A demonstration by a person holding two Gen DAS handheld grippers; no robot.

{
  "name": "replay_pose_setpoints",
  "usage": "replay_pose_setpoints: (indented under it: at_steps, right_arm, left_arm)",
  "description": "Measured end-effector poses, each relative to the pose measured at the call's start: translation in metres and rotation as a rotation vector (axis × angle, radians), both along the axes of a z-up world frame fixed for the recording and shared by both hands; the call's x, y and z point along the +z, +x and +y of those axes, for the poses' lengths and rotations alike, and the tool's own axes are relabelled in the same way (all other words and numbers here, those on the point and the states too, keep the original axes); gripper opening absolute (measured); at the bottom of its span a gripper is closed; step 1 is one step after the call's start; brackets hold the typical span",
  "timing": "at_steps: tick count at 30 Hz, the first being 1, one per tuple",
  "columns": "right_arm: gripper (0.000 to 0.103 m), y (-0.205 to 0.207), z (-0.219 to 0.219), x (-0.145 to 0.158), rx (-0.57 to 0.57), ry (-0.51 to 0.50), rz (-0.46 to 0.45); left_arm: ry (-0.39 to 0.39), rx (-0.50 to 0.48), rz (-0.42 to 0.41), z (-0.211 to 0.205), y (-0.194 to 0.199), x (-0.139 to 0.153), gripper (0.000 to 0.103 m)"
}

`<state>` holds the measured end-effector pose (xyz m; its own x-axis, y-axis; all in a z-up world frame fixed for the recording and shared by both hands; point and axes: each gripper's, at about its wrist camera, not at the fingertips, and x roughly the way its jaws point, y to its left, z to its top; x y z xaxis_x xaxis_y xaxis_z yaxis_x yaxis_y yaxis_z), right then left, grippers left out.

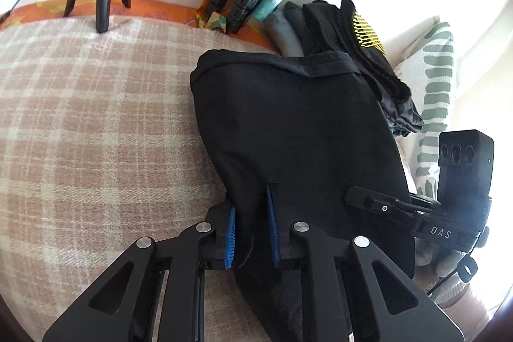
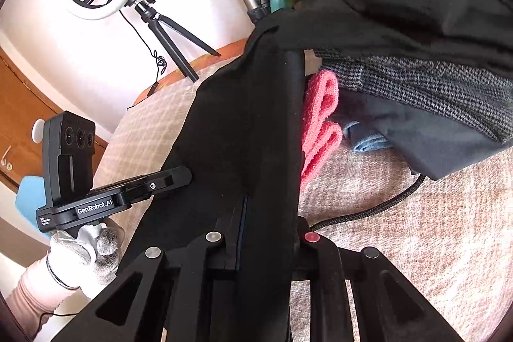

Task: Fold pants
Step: 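Lift the folded trousers with both tools and carry them toward the clothes stack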

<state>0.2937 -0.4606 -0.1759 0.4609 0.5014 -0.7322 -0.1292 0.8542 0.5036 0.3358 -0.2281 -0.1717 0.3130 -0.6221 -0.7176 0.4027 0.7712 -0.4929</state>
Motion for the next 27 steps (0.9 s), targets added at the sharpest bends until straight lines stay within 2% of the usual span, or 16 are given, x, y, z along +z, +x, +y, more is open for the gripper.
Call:
replay_pose_setpoints:
  at_steps: [10,19,27]
  right_arm:
    - [0.015,-0.044,0.007,0.055,0.012,-0.044,-0.125]
    - [0.015,-0.078,-0.012,0.107,-0.013,-0.06,-0.221]
    - [0.015,-0.09,-0.034,0.141,-0.051,-0.079,-0.273]
  left_arm:
    - [0.013,-0.048,-0.199,0.001,-0.052,0.065,0.01]
    - [0.023,-0.09,-0.36,-0.016,-0.084,0.119,0.009]
    - [0.013,-0.134,-0.431,-0.043,-0.085,0.151,0.009]
